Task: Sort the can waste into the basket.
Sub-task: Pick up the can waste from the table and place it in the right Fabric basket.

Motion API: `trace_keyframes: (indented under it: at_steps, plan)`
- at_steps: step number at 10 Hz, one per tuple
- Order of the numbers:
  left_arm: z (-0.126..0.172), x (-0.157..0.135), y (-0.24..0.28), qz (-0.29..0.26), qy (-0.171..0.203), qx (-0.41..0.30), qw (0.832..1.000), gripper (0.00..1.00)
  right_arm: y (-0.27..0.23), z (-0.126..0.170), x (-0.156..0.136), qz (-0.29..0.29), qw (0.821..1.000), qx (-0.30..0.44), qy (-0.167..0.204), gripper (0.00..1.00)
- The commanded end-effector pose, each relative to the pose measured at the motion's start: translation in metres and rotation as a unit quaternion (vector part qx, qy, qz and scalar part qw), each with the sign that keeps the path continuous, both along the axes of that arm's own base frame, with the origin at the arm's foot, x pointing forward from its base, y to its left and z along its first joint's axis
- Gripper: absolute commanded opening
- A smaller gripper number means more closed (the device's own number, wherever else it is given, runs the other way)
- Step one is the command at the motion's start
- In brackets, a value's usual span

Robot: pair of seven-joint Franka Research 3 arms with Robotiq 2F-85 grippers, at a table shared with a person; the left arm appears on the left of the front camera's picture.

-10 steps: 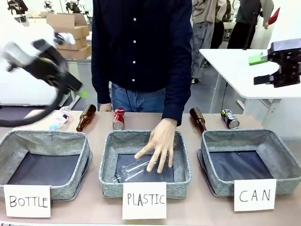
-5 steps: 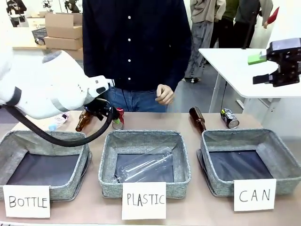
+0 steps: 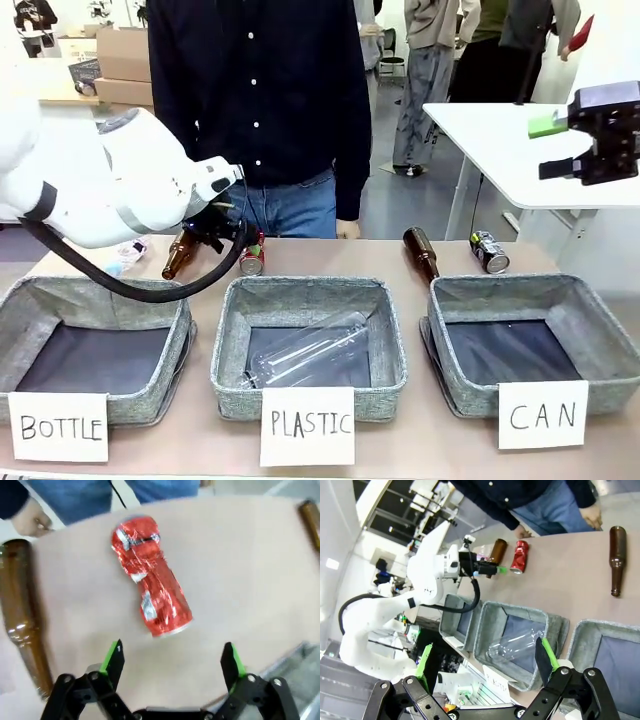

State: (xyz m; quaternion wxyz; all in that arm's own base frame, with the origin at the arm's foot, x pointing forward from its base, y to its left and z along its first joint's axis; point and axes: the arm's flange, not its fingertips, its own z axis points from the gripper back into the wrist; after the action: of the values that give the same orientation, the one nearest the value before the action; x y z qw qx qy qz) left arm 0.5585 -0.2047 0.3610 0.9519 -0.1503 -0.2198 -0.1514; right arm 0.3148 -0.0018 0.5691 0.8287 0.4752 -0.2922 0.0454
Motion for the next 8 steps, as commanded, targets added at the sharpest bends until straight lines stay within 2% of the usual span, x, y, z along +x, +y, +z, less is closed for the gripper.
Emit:
trace_keyframes:
  at_steps: [1, 2, 4, 6, 8]
  plan:
    - [0.003, 0.035, -0.017, 0.116, -0.019, -0.049, 0.992, 1.0, 0.0, -0.007, -0.003, 0.007, 1.0, 0.007, -0.014, 1.0]
    - [0.005, 0.05, -0.023, 0.132, 0.0, -0.069, 0.989, 1.0, 0.0, -0.007, -0.003, 0.007, 1.0, 0.007, -0.014, 1.0]
    - [-0.005, 0.067, -0.026, 0.145, 0.021, -0.039, 0.988, 1.0, 0.0, -0.007, -0.003, 0.007, 1.0, 0.007, -0.014, 1.0]
    - [-0.016, 0.075, -0.024, 0.154, 0.051, -0.027, 0.986, 1.0, 0.0, -0.007, -0.003, 0.007, 1.0, 0.007, -0.014, 1.0]
    - [-0.027, 0.079, -0.025, 0.162, 0.065, -0.023, 0.984, 1.0, 0.0, -0.007, -0.003, 0.007, 1.0, 0.007, -0.014, 1.0]
